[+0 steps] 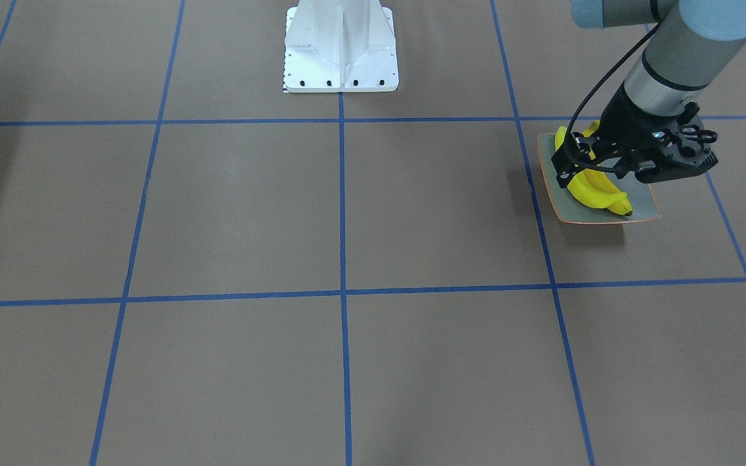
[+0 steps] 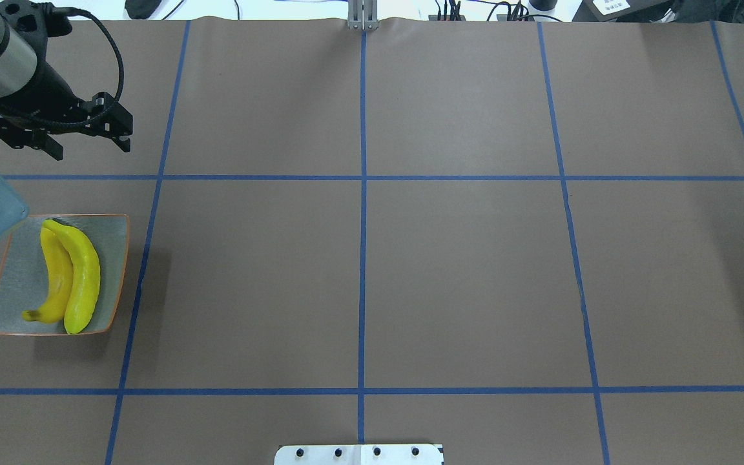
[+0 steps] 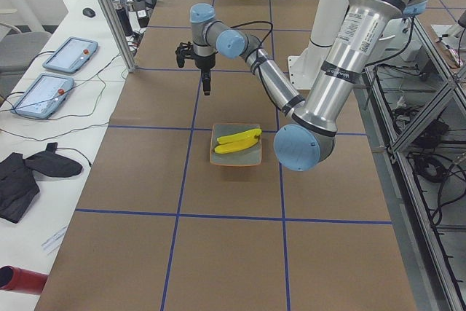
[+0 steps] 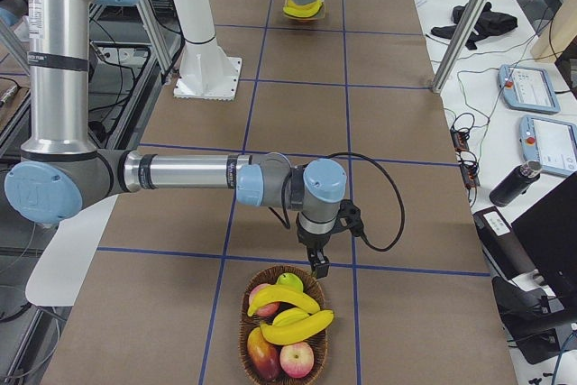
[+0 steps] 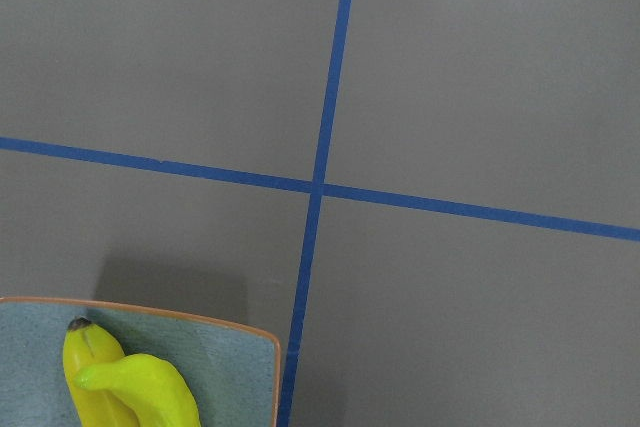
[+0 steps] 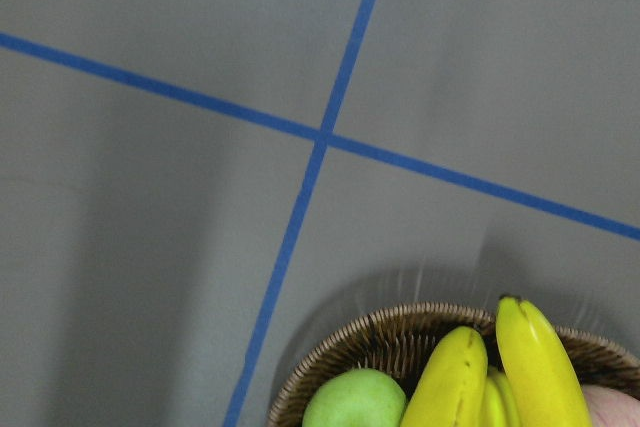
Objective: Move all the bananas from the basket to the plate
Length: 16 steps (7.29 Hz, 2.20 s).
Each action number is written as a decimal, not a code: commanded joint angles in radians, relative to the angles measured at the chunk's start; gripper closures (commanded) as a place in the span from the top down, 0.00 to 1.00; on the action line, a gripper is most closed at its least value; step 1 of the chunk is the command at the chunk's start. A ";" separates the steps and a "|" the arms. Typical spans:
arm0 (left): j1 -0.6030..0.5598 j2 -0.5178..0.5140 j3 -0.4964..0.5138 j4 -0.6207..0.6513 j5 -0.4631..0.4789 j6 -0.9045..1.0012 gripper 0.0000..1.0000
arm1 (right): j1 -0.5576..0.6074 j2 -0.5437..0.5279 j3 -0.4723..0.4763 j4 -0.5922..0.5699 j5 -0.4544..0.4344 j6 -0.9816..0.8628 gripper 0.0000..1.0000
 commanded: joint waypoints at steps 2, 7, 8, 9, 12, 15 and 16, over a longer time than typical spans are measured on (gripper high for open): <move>0.002 -0.004 0.028 -0.036 -0.001 0.000 1.00 | -0.008 -0.079 -0.007 0.010 -0.040 -0.060 1.00; 0.005 -0.009 0.060 -0.074 -0.001 -0.001 1.00 | -0.123 -0.051 -0.097 0.035 -0.092 -0.051 1.00; 0.005 -0.010 0.060 -0.074 -0.001 -0.001 1.00 | -0.123 -0.051 -0.114 0.051 -0.117 -0.052 1.00; 0.006 -0.012 0.059 -0.074 -0.001 -0.004 1.00 | -0.123 -0.050 -0.128 0.054 -0.143 -0.051 1.00; 0.009 -0.018 0.059 -0.074 -0.003 -0.010 1.00 | -0.125 -0.025 -0.162 0.066 -0.148 -0.049 0.99; 0.009 -0.018 0.062 -0.076 -0.003 -0.007 1.00 | -0.131 -0.016 -0.167 0.071 -0.138 -0.046 0.96; 0.009 -0.018 0.063 -0.074 -0.003 -0.006 1.00 | -0.131 -0.016 -0.174 0.076 -0.134 -0.045 0.96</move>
